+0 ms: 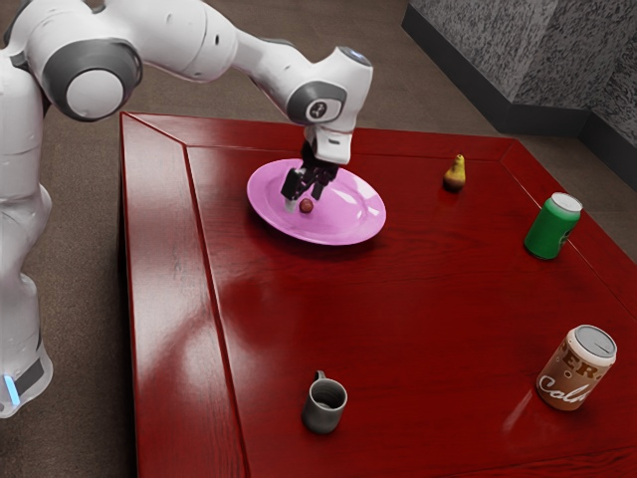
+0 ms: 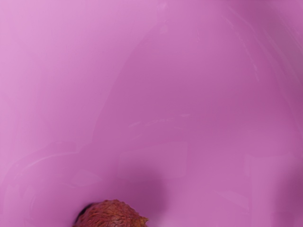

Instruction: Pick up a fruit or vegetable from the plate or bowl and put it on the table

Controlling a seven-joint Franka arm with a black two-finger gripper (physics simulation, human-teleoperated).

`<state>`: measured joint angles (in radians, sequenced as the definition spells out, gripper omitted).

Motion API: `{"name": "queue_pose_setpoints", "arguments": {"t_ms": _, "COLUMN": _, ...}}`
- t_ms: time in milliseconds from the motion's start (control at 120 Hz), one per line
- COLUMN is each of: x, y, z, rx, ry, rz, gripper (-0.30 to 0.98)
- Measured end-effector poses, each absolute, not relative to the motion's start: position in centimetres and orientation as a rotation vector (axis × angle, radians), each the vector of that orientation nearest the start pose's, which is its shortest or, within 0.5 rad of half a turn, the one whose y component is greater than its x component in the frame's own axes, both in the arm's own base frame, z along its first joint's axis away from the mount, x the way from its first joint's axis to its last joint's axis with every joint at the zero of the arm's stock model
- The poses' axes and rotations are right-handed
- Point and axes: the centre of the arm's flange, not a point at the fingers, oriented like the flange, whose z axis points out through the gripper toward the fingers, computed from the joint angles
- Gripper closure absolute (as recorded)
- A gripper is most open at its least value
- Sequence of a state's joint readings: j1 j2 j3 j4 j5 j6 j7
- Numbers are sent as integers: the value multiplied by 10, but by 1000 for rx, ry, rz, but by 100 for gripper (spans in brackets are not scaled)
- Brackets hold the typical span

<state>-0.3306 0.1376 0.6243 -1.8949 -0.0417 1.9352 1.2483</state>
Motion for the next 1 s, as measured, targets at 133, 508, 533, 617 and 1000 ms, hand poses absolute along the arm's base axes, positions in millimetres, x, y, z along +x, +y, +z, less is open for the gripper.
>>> {"name": "queue_pose_setpoints", "arguments": {"t_ms": 133, "x": 561, "y": 154, "z": 433, "rx": -2819, "ry": 1430, "rz": 133, "gripper": 2}}
{"name": "queue_pose_setpoints", "arguments": {"t_ms": 508, "x": 564, "y": 157, "z": 427, "rx": -2839, "ry": 1412, "rz": 137, "gripper": 15}}
{"name": "queue_pose_setpoints", "arguments": {"t_ms": 533, "x": 564, "y": 157, "z": 426, "rx": -2840, "ry": 1411, "rz": 136, "gripper": 19}}
{"name": "queue_pose_setpoints", "arguments": {"t_ms": 617, "x": 564, "y": 158, "z": 427, "rx": -2847, "ry": 1405, "rz": 128, "gripper": 32}}
{"name": "queue_pose_setpoints", "arguments": {"t_ms": 1000, "x": 568, "y": 154, "z": 429, "rx": -2850, "ry": 1398, "rz": 80, "gripper": 52}}
